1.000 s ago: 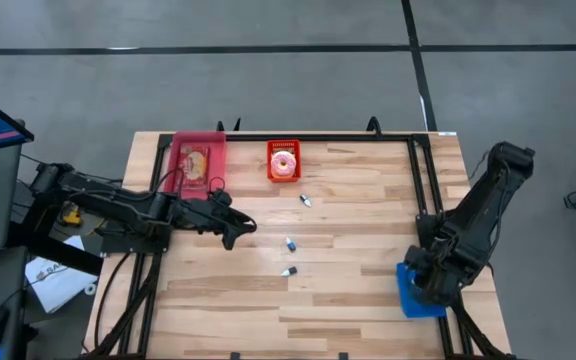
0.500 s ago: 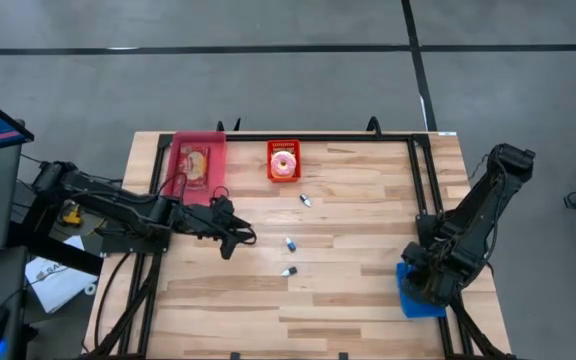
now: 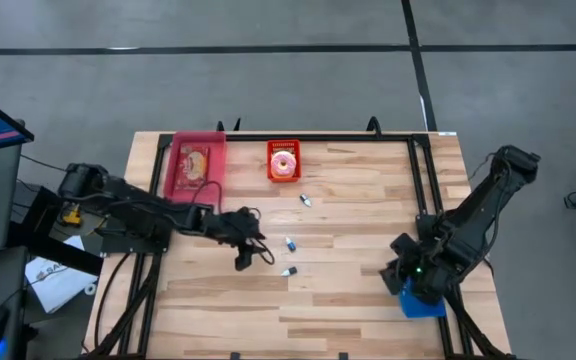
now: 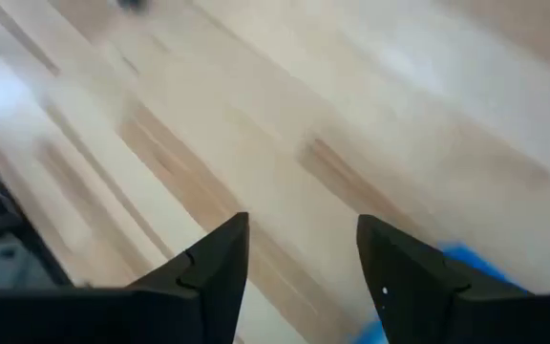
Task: Pick & Place Food Item
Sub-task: Put the blue food coloring into the blue bin
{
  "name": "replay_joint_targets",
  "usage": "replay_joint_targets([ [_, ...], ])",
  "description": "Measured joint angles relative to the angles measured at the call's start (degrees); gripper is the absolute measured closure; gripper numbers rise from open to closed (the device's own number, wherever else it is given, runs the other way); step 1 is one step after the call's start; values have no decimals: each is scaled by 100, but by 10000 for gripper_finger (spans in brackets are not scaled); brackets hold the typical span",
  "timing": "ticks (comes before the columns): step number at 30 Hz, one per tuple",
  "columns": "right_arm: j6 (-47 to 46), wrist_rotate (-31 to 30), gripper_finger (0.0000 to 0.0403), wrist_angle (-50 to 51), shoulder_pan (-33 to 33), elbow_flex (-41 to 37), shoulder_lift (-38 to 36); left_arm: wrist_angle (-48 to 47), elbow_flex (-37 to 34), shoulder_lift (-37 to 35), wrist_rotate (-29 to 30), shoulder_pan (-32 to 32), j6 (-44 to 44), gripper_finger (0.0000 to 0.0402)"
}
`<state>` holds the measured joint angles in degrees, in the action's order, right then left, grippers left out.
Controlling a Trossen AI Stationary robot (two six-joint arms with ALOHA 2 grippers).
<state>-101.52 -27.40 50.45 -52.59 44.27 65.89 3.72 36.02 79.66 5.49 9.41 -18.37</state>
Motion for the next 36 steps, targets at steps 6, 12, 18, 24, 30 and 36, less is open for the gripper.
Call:
replay_joint_targets([
  [6,554,-292,227,-87,459,235,0,69,360,869,-467,-554,999,220],
  [12,747,-286,232,-192,672,238,0,458,590,1611,-1218,-1022,1668,220],
  [18,721,-270,233,-275,688,238,0,782,912,2144,-1627,-1149,2144,220],
  [24,674,-251,235,-356,688,238,0,793,1328,2780,-1803,-1141,2559,220],
  [30,460,-246,235,-373,671,238,0,847,1554,3080,-1910,-1139,2608,220],
  [36,444,-247,235,-428,668,238,0,842,1553,3082,-1889,-1131,2560,260],
])
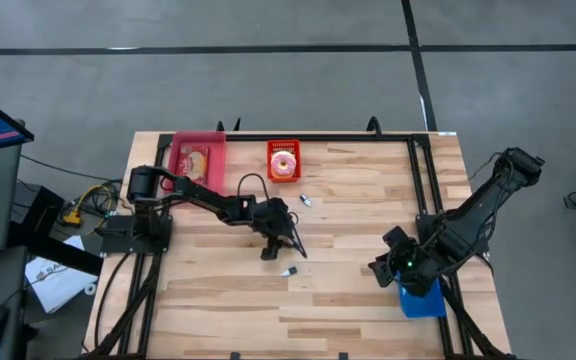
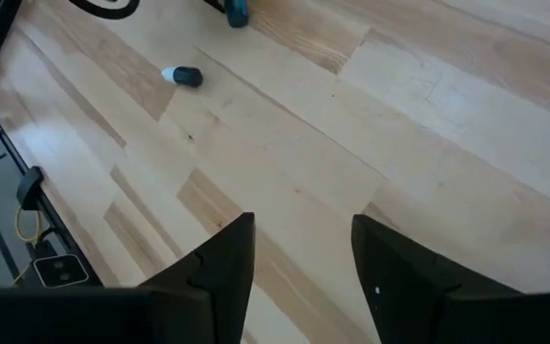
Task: Pick & Place Food Item
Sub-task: Put the blue food coloring into the blue bin
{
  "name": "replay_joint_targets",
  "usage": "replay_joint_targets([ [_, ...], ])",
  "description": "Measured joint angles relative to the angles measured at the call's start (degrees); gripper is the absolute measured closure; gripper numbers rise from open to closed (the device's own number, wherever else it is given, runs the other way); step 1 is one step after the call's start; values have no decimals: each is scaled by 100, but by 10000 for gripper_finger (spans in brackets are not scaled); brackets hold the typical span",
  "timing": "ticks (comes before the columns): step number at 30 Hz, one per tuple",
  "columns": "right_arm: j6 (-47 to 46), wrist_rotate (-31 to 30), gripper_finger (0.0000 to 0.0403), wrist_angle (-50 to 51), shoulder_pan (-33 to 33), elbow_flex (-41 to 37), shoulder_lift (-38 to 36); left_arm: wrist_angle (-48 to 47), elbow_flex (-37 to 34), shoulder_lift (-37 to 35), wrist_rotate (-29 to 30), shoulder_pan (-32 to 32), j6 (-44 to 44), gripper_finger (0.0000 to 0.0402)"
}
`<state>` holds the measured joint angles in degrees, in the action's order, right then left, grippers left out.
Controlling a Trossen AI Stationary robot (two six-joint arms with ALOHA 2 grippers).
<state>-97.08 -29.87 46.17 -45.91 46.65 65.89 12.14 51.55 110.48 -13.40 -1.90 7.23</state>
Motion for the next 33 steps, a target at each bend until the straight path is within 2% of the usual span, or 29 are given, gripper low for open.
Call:
replay_joint_targets([
  [6,83,-48,235,-55,78,0,0,13,-3,-17,-65,-1,-340,339],
  [9,610,-340,235,-476,136,0,0,35,-23,-84,-739,10,-626,363],
  [11,1405,-546,235,-984,223,0,0,111,-19,-254,-1148,10,-810,363],
  [14,2699,-620,235,-1657,432,0,0,166,17,-555,-1185,29,-1063,343],
  [17,3598,-619,235,-2196,716,0,0,166,0,-899,-1165,27,-1384,329],
  [21,5084,-609,235,-2964,1093,0,2,315,17,-1417,-1411,27,-1861,346],
  [24,6189,-404,235,-3522,1399,0,0,388,9,-1711,-1410,25,-2221,362],
  [28,7480,-264,235,-4085,1690,0,0,485,19,-2013,-1293,25,-2555,357],
  [33,8292,207,235,-4262,2088,16,4,528,36,-2134,-1104,34,-2736,349],
])
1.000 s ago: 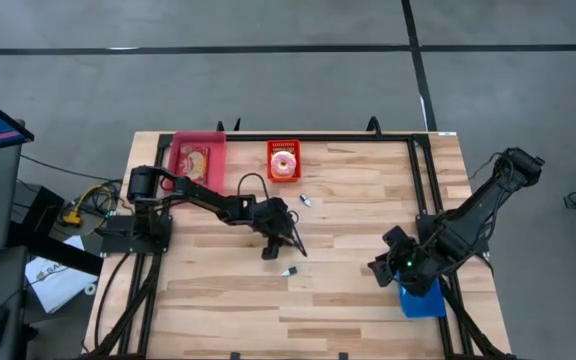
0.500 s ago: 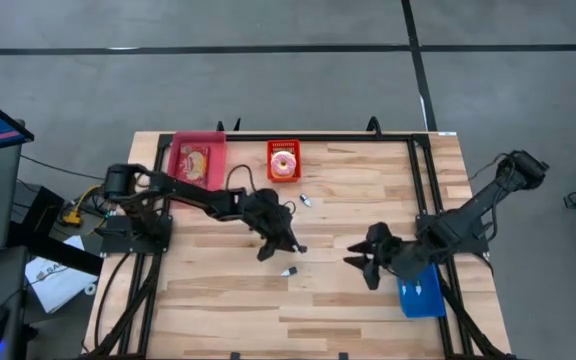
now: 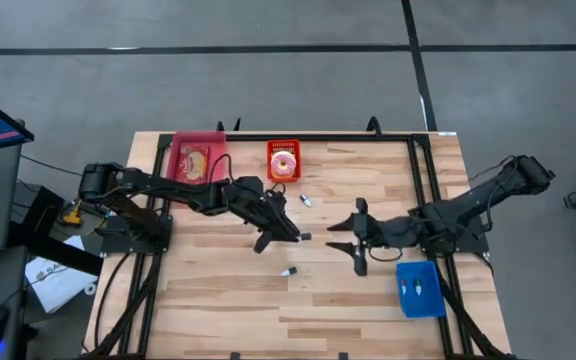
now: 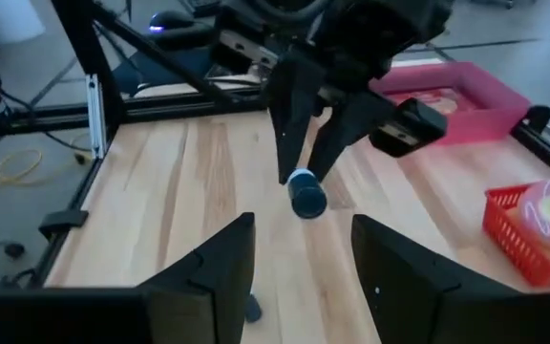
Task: Pick & Place Food Item
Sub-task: Put the blue food coloring into the blue bin
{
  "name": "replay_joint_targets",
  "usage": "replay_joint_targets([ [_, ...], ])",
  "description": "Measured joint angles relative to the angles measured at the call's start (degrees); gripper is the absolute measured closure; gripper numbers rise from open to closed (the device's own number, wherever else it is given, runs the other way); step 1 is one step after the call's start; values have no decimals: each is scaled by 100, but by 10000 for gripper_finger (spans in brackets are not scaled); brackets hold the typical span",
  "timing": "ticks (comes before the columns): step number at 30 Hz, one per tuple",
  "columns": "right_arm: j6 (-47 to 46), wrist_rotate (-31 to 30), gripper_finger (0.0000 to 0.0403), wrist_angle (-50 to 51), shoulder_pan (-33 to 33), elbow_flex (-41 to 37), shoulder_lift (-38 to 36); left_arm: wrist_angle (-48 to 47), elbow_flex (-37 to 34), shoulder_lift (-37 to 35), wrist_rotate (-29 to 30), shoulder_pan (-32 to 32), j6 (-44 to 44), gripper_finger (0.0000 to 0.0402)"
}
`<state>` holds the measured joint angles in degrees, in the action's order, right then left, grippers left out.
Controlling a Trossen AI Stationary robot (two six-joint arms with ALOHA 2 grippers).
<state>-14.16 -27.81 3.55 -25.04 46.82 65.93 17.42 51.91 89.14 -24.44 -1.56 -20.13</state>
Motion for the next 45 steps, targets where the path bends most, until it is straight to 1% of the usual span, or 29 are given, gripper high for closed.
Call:
replay_joint_targets([
  [3,318,186,235,-12,230,122,103,-47,50,4,45,0,-74,354],
  [5,563,418,235,7,377,234,214,-21,115,13,67,0,-80,354],
  [8,838,826,235,12,601,458,541,-49,187,30,116,-1,-86,352],
  [10,999,985,235,49,705,593,791,-24,244,35,126,-5,-84,352],
  [17,1030,1001,235,66,848,921,1312,-27,272,33,136,-33,-131,353],
  [29,1023,1003,238,79,872,928,1393,-51,270,33,152,-28,-130,352],
  [33,1019,1003,255,90,870,928,1393,-51,270,33,152,-28,-130,352],
  [42,1019,1001,324,174,870,928,1392,-56,267,33,152,-28,-116,352],
  [45,1003,1003,334,181,870,928,1391,-104,267,33,156,-28,-115,343],
])
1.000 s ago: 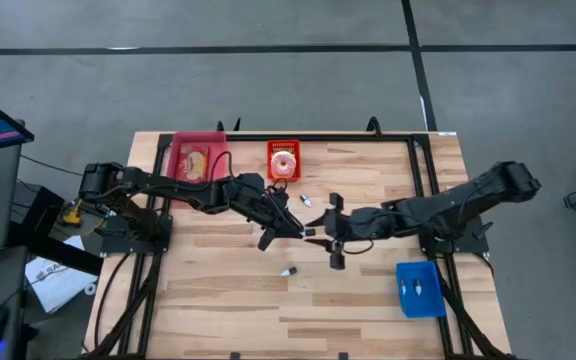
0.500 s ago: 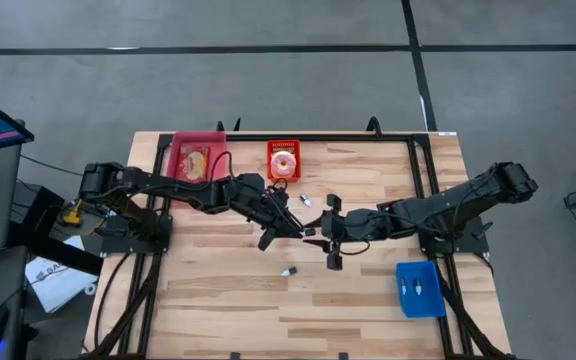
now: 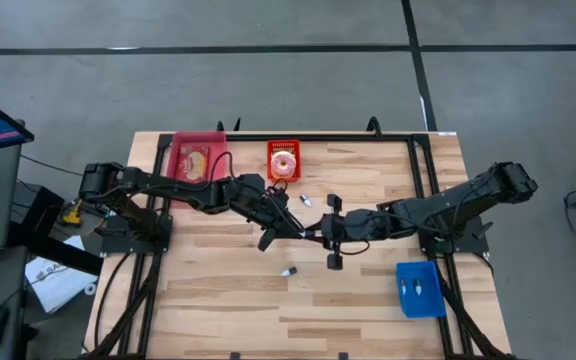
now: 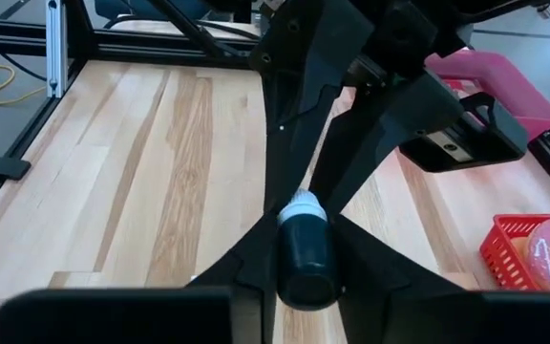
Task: Pick & Place Food Item
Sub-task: Put the blue food coloring into the blue bin
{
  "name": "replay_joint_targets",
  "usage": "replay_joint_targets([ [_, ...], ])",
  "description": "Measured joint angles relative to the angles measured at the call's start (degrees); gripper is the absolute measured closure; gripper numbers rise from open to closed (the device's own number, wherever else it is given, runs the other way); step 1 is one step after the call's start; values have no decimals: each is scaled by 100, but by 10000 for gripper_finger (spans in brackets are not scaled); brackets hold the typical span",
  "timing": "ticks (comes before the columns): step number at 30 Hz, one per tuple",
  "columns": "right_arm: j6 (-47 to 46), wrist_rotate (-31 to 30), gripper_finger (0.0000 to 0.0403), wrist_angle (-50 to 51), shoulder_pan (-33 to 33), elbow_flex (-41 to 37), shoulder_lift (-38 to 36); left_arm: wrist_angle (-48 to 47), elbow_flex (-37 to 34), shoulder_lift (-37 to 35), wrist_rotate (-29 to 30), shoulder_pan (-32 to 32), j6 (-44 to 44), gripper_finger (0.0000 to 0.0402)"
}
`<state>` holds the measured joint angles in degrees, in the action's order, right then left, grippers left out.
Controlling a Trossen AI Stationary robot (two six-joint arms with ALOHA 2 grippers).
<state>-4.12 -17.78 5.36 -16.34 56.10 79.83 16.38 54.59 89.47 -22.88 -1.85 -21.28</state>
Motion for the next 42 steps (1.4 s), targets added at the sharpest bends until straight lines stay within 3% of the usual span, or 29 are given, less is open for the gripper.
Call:
replay_joint_targets([
  [10,-292,0,327,319,-29,-2,-2,-1459,-4,-424,-145,123,367,265],
  [17,-1326,512,327,1786,-478,-2,-2,-2965,-4,-1167,325,153,890,251],
  [22,-2811,725,327,2948,-1355,-2,-2,-3522,-15,-1710,889,154,884,254],
  [27,-4973,711,327,3535,-2522,-2,-3,-3401,-491,-2261,1384,188,480,252],
  [32,-7450,302,327,3811,-3553,-2,-189,-2872,-1174,-2640,1595,192,-134,254],
  [37,-9386,278,327,4892,-4368,-2,-404,-2071,-1759,-2697,1707,190,-543,252],
  [39,-10044,350,327,5472,-4686,-2,-465,-1781,-1901,-2637,1708,188,-619,251],
  [42,-10238,888,327,6039,-4903,-4,-540,-1659,-1982,-2504,1708,188,-647,251],
])
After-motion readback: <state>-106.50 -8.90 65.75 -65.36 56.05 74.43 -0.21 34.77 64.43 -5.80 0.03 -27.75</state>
